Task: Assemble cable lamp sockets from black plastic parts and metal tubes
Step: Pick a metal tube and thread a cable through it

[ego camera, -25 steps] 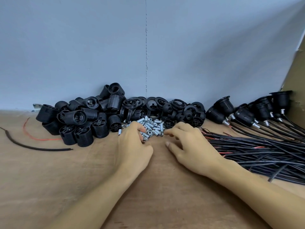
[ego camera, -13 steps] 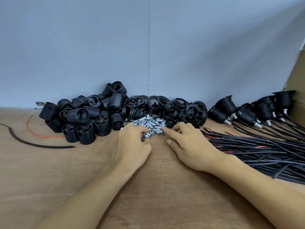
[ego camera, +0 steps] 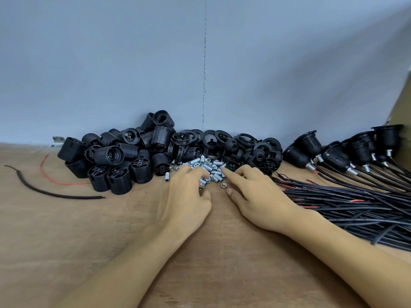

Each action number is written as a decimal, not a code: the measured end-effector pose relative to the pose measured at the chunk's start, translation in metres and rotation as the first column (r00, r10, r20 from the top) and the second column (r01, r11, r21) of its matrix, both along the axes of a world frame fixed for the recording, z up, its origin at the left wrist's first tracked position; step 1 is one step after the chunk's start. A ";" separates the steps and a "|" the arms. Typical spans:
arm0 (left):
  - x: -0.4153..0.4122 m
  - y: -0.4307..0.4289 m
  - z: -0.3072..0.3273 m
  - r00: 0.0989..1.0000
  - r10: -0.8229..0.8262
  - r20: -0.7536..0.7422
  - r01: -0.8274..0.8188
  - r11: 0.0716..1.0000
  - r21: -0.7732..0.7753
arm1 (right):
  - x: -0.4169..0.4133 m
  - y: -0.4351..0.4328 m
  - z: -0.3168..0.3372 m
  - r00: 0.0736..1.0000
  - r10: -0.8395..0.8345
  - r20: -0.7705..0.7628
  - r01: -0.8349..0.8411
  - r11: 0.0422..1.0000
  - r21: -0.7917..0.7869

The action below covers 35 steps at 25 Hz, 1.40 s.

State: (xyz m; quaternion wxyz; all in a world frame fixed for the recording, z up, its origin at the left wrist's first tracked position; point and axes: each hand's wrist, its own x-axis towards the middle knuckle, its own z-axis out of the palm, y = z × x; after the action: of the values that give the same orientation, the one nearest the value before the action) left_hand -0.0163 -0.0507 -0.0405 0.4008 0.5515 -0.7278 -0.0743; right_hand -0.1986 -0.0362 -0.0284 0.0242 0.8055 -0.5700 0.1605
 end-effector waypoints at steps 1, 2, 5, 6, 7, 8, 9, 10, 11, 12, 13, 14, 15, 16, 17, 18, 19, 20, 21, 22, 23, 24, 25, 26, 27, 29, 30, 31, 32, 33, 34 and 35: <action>-0.001 0.002 0.000 0.999 -0.034 0.026 0.034 0.999 -0.013 | 0.001 -0.001 0.000 0.999 -0.005 -0.031 0.005 1.000 0.004; -0.002 0.003 -0.001 0.997 -0.060 0.045 0.061 0.998 -0.019 | 0.002 0.000 0.000 1.000 0.000 -0.024 0.000 1.000 0.004; -0.002 0.003 -0.002 0.992 -0.106 0.061 0.108 0.994 -0.031 | 0.001 0.005 0.002 0.993 0.009 0.120 -0.005 0.999 -0.031; -0.002 0.003 -0.002 0.989 -0.124 0.076 0.127 0.991 -0.032 | 0.001 0.006 0.002 0.988 0.004 0.157 0.003 0.999 -0.045; -0.002 0.004 -0.002 0.984 -0.147 0.105 0.150 0.988 -0.024 | 0.002 0.007 0.003 0.985 0.001 0.170 0.007 0.999 -0.045; -0.003 0.005 -0.002 0.975 -0.172 0.137 0.175 0.985 -0.008 | 0.002 0.007 0.003 0.988 0.006 0.154 0.000 0.999 -0.039; -0.003 0.005 -0.002 0.967 -0.195 0.162 0.196 0.981 0.012 | 0.004 0.007 0.003 0.993 0.015 0.117 -0.011 0.999 -0.030; -0.003 0.005 -0.002 0.962 -0.210 0.176 0.208 0.978 0.030 | 0.004 0.007 0.003 0.996 0.025 0.085 -0.023 1.000 -0.020; -0.003 0.005 -0.002 0.959 -0.219 0.182 0.215 0.976 0.043 | 0.005 0.006 0.003 0.996 0.031 0.081 -0.031 0.999 -0.007; -0.002 0.005 -0.002 0.956 -0.226 0.185 0.220 0.974 0.054 | 0.004 0.006 0.004 0.994 0.032 0.109 -0.033 0.999 0.006; -0.002 0.006 -0.001 0.955 -0.235 0.184 0.227 0.972 0.062 | 0.002 0.007 0.005 0.987 0.032 0.158 -0.036 0.999 0.018; -0.002 0.006 -0.001 0.953 -0.243 0.180 0.235 0.970 0.068 | 0.001 0.008 0.006 0.977 0.036 0.209 -0.042 0.999 0.027; -0.001 0.005 0.000 0.953 -0.251 0.170 0.241 0.968 0.073 | -0.001 0.009 0.006 0.968 0.043 0.248 -0.053 0.998 0.033; -0.001 0.005 0.000 0.955 -0.255 0.155 0.245 0.966 0.078 | -0.002 0.010 0.007 0.962 0.052 0.268 -0.065 0.997 0.037; -0.001 0.005 0.001 0.958 -0.253 0.133 0.244 0.966 0.084 | -0.003 0.011 0.007 0.959 0.062 0.276 -0.076 0.996 0.041; -0.001 0.005 0.002 0.964 -0.244 0.106 0.235 0.968 0.090 | -0.004 0.012 0.007 0.958 0.073 0.278 -0.088 0.995 0.041; -0.002 0.005 0.002 0.970 -0.229 0.079 0.222 0.971 0.094 | -0.005 0.013 0.008 0.957 0.083 0.277 -0.097 0.995 0.038; -0.003 0.004 0.001 0.976 -0.212 0.052 0.207 0.974 0.094 | -0.005 0.013 0.008 0.958 0.090 0.271 -0.102 0.994 0.032; -0.004 0.005 0.001 0.980 -0.197 0.029 0.194 0.977 0.090 | -0.006 0.014 0.008 0.959 0.095 0.268 -0.106 0.994 0.025; -0.006 0.006 0.000 0.982 -0.190 0.015 0.189 0.978 0.084 | -0.006 0.014 0.008 0.956 0.098 0.276 -0.109 0.994 0.023; -0.007 0.007 0.000 0.981 -0.195 0.012 0.194 0.978 0.079 | -0.007 0.015 0.008 0.948 0.098 0.303 -0.112 0.993 0.031; -0.009 0.008 -0.001 0.978 -0.209 0.014 0.207 0.975 0.079 | -0.007 0.015 0.008 0.936 0.096 0.337 -0.117 0.992 0.043; -0.009 0.009 -0.001 0.975 -0.222 0.019 0.219 0.972 0.087 | -0.008 0.015 0.007 0.928 0.093 0.361 -0.120 0.991 0.054; -0.010 0.010 0.000 0.974 -0.225 0.020 0.222 0.969 0.105 | -0.008 0.015 0.006 0.925 0.090 0.369 -0.121 0.991 0.059; -0.010 0.010 0.000 0.976 -0.218 0.014 0.215 0.968 0.128 | -0.008 0.015 0.006 0.925 0.087 0.370 -0.117 0.991 0.062; -0.010 0.009 0.001 0.981 -0.195 -0.005 0.193 0.968 0.161 | -0.009 0.016 0.005 0.922 0.079 0.380 -0.109 0.992 0.058; -0.009 0.010 0.002 0.982 -0.186 -0.009 0.185 0.968 0.167 | -0.009 0.016 0.005 0.927 0.074 0.367 -0.099 0.994 0.050; -0.009 0.010 0.003 0.984 -0.180 -0.007 0.178 0.970 0.167 | -0.010 0.016 0.005 0.942 0.067 0.328 -0.085 0.996 0.039; -0.009 0.011 0.003 0.984 -0.181 0.007 0.177 0.970 0.165 | -0.011 0.016 0.006 0.959 0.057 0.277 -0.068 0.997 0.031; -0.009 0.012 0.004 0.982 -0.189 0.032 0.181 0.971 0.158 | -0.012 0.016 0.007 0.971 0.045 0.237 -0.053 0.998 0.029; -0.009 0.013 0.004 0.978 -0.199 0.067 0.187 0.970 0.154 | -0.012 0.017 0.008 0.976 0.034 0.217 -0.041 0.999 0.031; -0.008 0.014 0.004 0.972 -0.207 0.108 0.189 0.970 0.155 | -0.013 0.017 0.008 0.978 0.023 0.208 -0.031 0.999 0.034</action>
State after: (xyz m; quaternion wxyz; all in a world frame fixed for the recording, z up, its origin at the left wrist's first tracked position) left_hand -0.0245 -0.0369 -0.0366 0.3050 0.5070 -0.7953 -0.1318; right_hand -0.2117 -0.0189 -0.0205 -0.0527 0.7922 -0.5614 0.2335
